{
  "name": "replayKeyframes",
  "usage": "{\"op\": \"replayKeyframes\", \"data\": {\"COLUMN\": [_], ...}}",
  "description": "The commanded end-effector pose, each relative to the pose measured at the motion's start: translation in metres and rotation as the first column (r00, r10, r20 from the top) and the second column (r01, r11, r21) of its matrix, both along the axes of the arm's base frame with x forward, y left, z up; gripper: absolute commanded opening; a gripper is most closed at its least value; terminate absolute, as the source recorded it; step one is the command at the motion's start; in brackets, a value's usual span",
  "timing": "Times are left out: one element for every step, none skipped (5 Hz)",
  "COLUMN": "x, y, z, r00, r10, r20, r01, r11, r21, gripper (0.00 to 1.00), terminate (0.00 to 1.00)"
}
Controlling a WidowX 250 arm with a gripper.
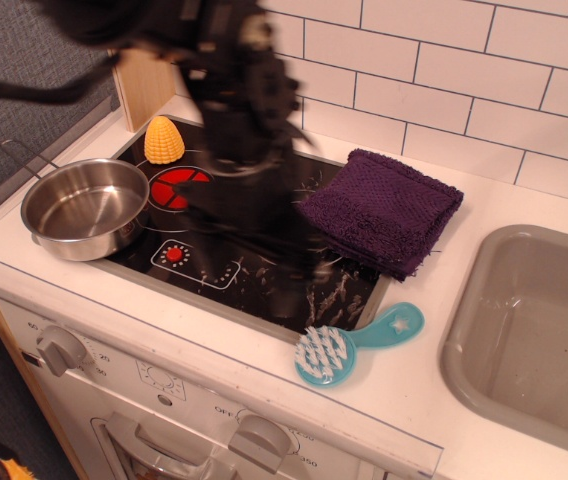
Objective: Put the pot on the napkin.
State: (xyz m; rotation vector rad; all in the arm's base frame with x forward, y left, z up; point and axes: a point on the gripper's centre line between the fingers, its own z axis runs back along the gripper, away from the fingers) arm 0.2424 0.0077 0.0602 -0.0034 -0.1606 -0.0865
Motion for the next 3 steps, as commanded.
{"op": "replayKeyframes", "data": {"x": [-0.004, 0.010, 0.022], "y": [0.064, 0.098, 0.114], "z": [0.006, 0.001, -0.002], "r00": [0.995, 0.997, 0.997], "r10": [-0.103, -0.078, -0.071], "r20": [0.001, -0.008, -0.023], "r01": [0.103, 0.079, 0.072], "r11": [0.994, 0.996, 0.996], "r21": [0.035, 0.035, 0.047], "gripper": [1.00, 1.00, 1.00], "terminate": [0.00, 0.00, 0.00]}}
